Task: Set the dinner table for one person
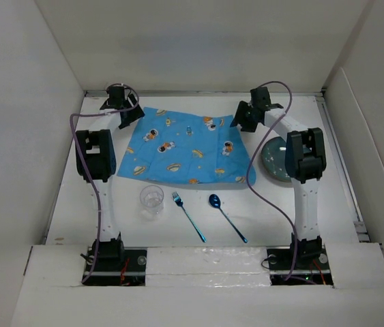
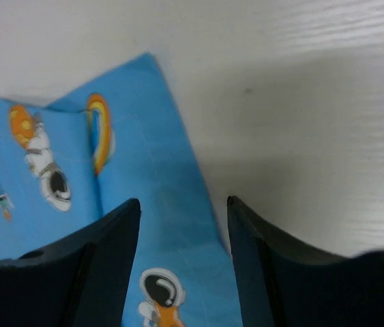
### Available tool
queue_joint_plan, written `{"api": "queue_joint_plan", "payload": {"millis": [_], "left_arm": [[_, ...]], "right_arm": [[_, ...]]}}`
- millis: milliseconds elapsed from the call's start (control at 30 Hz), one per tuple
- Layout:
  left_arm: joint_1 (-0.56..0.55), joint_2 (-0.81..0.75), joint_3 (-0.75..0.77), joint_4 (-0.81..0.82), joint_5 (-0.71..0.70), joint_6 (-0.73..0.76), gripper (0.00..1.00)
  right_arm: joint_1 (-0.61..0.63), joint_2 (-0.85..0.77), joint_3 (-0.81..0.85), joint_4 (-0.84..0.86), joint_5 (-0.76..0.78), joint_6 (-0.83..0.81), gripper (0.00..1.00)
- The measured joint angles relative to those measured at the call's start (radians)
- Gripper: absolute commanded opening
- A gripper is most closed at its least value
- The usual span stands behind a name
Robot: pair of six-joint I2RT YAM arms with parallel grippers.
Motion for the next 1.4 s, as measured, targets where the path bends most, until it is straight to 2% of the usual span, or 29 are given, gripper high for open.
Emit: {"api": "queue_joint_plan", "payload": {"millis": [100, 167, 200, 233, 267, 300, 333, 433, 500, 800, 967, 1200, 1400], "left_arm": [[0.002, 0.000, -0.001, 0.001, 0.031, 0.003, 0.64], [0.005, 0.000, -0.005, 0.005, 0.053, 0.004, 0.58], [0.006, 0.000, -0.008, 0.005, 0.060, 0.006, 0.51], [0.007, 0.000, -0.010, 0.007, 0.064, 0.007, 0.44], [0.008, 0.000, -0.016, 0.011, 0.070, 0.010, 0.44], [0.008, 0.000, -0.019, 0.011, 0.076, 0.011, 0.31], [0.007, 0.000, -0.024, 0.015, 0.082, 0.011, 0.25], [0.000, 0.000, -0.034, 0.013, 0.098, 0.014, 0.10], [-0.007, 0.001, -0.034, 0.007, 0.109, 0.014, 0.00], [-0.015, 0.002, -0.034, -0.002, 0.127, 0.009, 0.00], [0.005, 0.002, -0.036, 0.005, 0.130, -0.009, 0.00], [0.014, 0.002, -0.030, 0.004, 0.100, -0.028, 0.00], [0.014, 0.002, -0.011, 0.010, 0.052, -0.029, 0.00]], "right_arm": [[-0.003, -0.008, -0.029, 0.034, -0.047, 0.003, 0.58], [-0.007, -0.014, -0.056, 0.070, -0.084, 0.006, 0.51], [-0.011, -0.017, -0.070, 0.088, -0.102, 0.010, 0.47], [-0.014, -0.021, -0.087, 0.108, -0.119, 0.013, 0.32], [-0.019, -0.023, -0.102, 0.126, -0.135, 0.021, 0.32], [-0.021, -0.026, -0.116, 0.143, -0.150, 0.025, 0.26], [-0.022, -0.026, -0.132, 0.158, -0.161, 0.033, 0.17], [-0.021, -0.027, -0.159, 0.194, -0.187, 0.056, 0.00], [-0.018, -0.027, -0.168, 0.215, -0.194, 0.068, 0.00], [-0.036, -0.051, -0.227, 0.303, -0.212, 0.122, 0.00], [-0.089, -0.080, -0.227, 0.330, -0.209, 0.137, 0.00], [-0.158, -0.088, -0.183, 0.332, -0.183, 0.137, 0.00], [-0.165, -0.080, -0.158, 0.322, -0.170, 0.139, 0.00]]}}
